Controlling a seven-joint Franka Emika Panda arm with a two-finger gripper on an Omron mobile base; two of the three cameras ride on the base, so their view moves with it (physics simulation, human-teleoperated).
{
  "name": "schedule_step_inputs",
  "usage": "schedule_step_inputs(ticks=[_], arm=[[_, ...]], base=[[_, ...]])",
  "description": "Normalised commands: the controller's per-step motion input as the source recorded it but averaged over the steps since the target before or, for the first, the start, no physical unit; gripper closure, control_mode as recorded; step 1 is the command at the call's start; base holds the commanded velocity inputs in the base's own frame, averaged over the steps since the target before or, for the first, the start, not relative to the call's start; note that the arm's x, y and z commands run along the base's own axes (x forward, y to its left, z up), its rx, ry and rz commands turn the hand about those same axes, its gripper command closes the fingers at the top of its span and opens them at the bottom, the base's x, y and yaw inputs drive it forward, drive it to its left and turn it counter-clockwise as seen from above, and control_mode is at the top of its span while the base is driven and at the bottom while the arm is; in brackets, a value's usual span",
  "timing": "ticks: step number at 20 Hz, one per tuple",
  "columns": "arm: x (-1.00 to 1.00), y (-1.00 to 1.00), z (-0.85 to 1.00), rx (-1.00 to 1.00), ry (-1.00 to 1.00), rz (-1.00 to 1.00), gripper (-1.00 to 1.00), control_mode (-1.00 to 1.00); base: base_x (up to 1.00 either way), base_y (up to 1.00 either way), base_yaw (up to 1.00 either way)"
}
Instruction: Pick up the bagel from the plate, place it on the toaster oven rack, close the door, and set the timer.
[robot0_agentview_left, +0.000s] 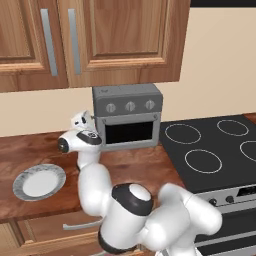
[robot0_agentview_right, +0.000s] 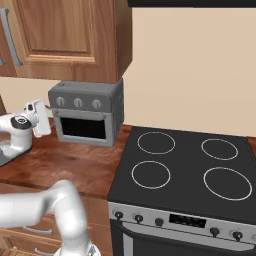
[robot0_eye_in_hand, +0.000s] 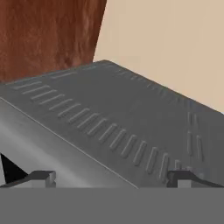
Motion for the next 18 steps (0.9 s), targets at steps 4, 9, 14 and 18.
schedule_step_inputs(ticks=[4,9,14,18], arm=[[0.12,-0.33,-0.05,0.0,0.1,0.75,-1.0,-1.0],[0.27,-0.29,0.0,0.0,0.09,0.63,-1.0,-1.0],[0.36,0.0,0.26,0.0,0.03,0.32,-1.0,-1.0],[-0.07,0.09,0.57,0.0,0.0,0.17,-1.0,-1.0]], base=[[0.0,0.0,0.0],[0.0,0.0,0.0],[0.0,0.0,0.0],[0.0,0.0,0.0]])
